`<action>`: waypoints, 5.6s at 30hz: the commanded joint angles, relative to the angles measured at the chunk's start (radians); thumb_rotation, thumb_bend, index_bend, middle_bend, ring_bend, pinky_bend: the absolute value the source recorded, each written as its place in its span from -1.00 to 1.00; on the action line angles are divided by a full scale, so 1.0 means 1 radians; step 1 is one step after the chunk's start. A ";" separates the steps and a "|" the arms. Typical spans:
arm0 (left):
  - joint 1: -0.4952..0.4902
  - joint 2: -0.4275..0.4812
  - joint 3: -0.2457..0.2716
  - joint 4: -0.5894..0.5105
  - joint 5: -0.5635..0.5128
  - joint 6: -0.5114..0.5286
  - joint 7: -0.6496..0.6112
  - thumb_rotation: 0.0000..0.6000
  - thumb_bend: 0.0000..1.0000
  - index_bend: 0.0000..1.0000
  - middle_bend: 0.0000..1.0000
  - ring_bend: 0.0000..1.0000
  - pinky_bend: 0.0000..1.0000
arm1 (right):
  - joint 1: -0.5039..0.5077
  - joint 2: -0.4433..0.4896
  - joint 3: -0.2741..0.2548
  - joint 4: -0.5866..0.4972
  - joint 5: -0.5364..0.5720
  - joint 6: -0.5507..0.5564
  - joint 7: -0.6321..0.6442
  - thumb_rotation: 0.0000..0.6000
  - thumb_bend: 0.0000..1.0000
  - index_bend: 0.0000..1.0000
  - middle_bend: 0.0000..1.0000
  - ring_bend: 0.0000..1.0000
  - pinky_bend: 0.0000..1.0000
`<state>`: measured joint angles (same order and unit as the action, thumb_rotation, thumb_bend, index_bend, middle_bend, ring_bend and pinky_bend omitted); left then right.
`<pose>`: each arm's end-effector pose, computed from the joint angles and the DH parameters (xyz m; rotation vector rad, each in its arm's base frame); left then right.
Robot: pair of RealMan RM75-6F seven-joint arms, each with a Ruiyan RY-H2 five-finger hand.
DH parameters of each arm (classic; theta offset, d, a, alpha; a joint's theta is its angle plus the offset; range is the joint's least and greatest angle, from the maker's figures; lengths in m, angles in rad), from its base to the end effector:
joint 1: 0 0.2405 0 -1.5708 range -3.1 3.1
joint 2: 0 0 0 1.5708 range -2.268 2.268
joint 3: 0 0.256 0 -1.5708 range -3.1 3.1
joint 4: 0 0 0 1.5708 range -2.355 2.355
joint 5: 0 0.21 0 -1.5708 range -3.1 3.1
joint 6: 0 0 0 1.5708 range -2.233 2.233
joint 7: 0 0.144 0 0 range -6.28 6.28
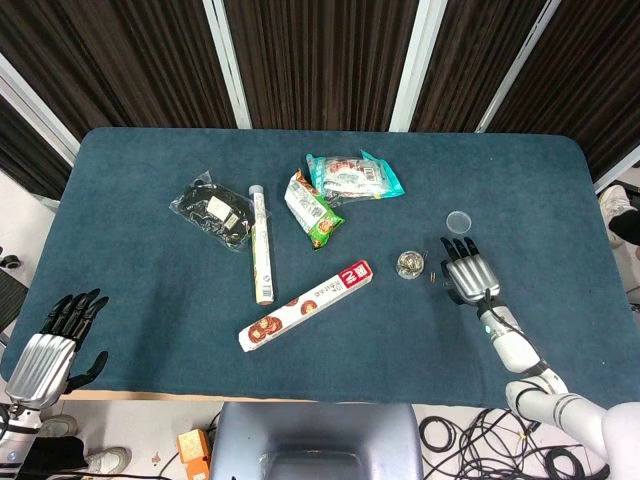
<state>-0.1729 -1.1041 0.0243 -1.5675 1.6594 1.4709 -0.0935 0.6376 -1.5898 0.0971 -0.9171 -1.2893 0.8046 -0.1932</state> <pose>-0.2921 0.1903 0.1469 -1.6102 -0.8765 -1.0080 -0.2999 -0.3732 0.0140 1.8304 -0.7581 0.4787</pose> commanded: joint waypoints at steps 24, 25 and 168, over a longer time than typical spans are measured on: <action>-0.004 0.001 -0.002 -0.001 -0.007 -0.006 -0.001 1.00 -0.21 -1.00 -1.00 -1.00 -0.91 | 0.010 -0.034 -0.002 0.061 0.004 -0.023 0.002 1.00 -0.30 0.06 -1.00 -1.00 -1.00; -0.004 0.002 -0.002 -0.001 -0.007 -0.006 -0.002 1.00 -0.21 -1.00 -1.00 -1.00 -0.91 | 0.010 -0.035 -0.002 0.062 0.003 -0.023 0.002 1.00 -0.30 0.06 -1.00 -1.00 -1.00; -0.011 0.007 -0.002 0.000 -0.014 -0.011 -0.021 1.00 -0.21 -1.00 -1.00 -1.00 -0.91 | 0.026 -0.043 0.009 0.052 0.053 -0.033 -0.056 1.00 -0.28 -0.12 -1.00 -1.00 -1.00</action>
<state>-0.1841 -1.0974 0.0218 -1.5672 1.6458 1.4594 -0.1145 0.6636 -1.6327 0.1068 -0.8641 -1.2351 0.7706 -0.2483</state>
